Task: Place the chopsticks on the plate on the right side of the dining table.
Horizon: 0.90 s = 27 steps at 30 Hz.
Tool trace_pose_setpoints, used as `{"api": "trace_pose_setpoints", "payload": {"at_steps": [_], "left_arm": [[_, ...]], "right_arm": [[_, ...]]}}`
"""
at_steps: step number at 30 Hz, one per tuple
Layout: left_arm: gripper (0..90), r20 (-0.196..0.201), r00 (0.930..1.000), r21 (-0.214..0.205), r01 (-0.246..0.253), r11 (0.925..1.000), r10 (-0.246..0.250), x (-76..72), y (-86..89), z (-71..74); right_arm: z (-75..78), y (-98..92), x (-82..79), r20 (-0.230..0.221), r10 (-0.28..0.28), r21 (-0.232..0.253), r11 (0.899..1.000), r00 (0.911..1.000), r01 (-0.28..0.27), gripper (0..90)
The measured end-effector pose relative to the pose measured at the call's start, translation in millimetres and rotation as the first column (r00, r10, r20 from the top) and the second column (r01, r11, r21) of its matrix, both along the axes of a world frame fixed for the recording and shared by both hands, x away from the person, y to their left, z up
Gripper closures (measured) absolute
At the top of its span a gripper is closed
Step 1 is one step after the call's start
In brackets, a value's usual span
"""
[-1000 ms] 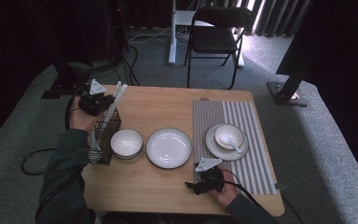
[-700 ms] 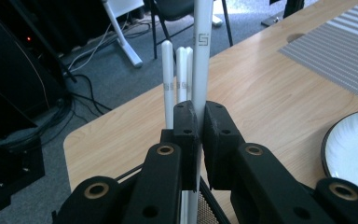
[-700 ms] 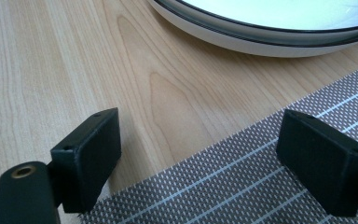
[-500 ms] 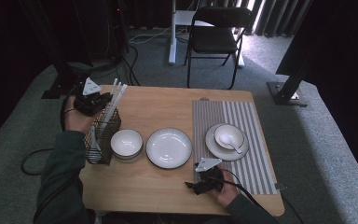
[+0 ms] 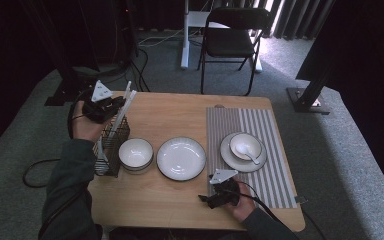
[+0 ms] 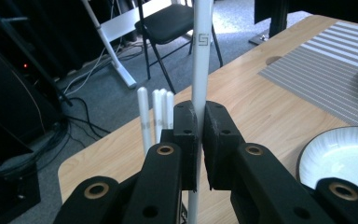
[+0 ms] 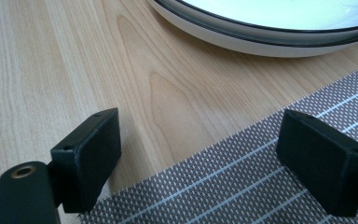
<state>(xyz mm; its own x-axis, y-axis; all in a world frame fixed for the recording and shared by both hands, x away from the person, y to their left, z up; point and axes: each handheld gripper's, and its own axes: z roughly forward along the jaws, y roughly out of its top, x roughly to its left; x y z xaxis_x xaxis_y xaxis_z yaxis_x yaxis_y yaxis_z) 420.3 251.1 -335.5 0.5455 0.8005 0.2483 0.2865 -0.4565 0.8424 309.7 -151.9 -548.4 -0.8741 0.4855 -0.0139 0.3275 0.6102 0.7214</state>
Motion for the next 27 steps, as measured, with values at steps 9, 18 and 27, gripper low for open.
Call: {"api": "trace_pose_setpoints", "payload": {"at_steps": [9, 18, 27], "left_arm": [[84.9, 0.024, 0.9996, -0.004, 0.015, 0.9999, -0.014, -3.1, -7.1, 8.3], [84.8, 0.043, 0.9987, 0.002, 0.026, 0.9997, -0.026, -6.1, -11.7, 18.3], [84.8, 0.061, 0.9972, -0.002, 0.043, 0.9991, -0.043, -7.4, -18.2, 25.1]], "right_arm": [[0.0, 0.0, 0.0, 0.000, 0.000, 0.000, 1.000, 1.0000, 0.000, 13.5], [0.0, 0.0, 0.1, 0.001, 0.000, 0.001, 1.000, 1.0000, 0.000, 13.6], [0.0, 0.0, 0.2, 0.001, 0.000, 0.001, 1.000, 1.0000, 0.000, 13.5]]}}
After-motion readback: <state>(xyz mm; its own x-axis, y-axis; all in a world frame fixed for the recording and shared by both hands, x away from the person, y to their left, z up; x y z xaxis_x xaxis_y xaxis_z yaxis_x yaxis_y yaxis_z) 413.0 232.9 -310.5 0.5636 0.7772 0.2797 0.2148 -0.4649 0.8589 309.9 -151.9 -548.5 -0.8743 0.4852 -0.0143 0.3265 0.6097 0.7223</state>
